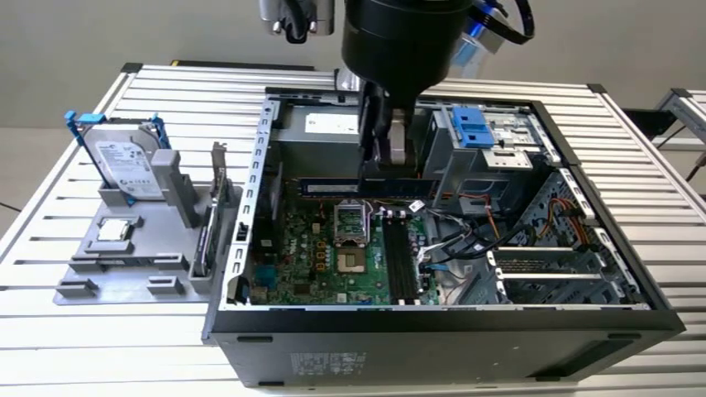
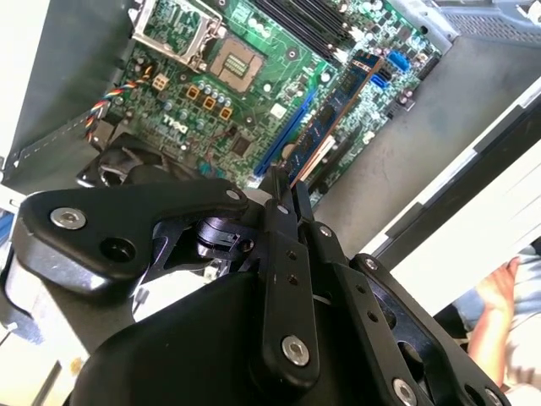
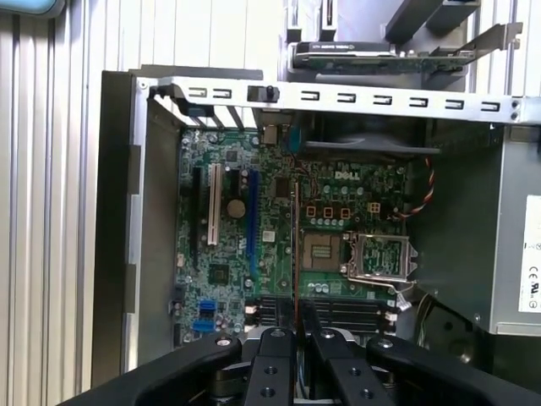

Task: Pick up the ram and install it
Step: 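Pick up the ram and move it above insertion slot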

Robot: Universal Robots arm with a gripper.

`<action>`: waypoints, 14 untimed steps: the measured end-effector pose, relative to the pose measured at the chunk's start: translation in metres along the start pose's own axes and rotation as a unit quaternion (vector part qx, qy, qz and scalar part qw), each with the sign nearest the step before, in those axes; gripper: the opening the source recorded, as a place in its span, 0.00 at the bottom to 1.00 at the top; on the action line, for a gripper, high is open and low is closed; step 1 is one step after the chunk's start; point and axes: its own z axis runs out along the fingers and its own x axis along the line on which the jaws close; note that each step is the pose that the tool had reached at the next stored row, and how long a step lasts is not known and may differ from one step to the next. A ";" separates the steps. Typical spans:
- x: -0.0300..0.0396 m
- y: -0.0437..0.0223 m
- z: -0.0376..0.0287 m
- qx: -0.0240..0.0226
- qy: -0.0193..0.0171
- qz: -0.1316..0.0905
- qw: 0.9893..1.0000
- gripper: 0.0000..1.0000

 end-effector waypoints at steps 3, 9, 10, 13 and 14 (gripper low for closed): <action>0.0001 -0.0022 0.0001 0.000 0.000 0.001 1.000 0.00; 0.0002 -0.0066 0.0003 0.000 0.000 0.017 1.000 0.00; 0.0002 -0.0074 0.0003 0.000 0.000 0.018 1.000 0.00; 0.0003 -0.0088 0.0003 0.000 0.000 0.019 1.000 0.00; 0.0003 -0.0094 0.0003 0.000 0.000 0.019 1.000 0.00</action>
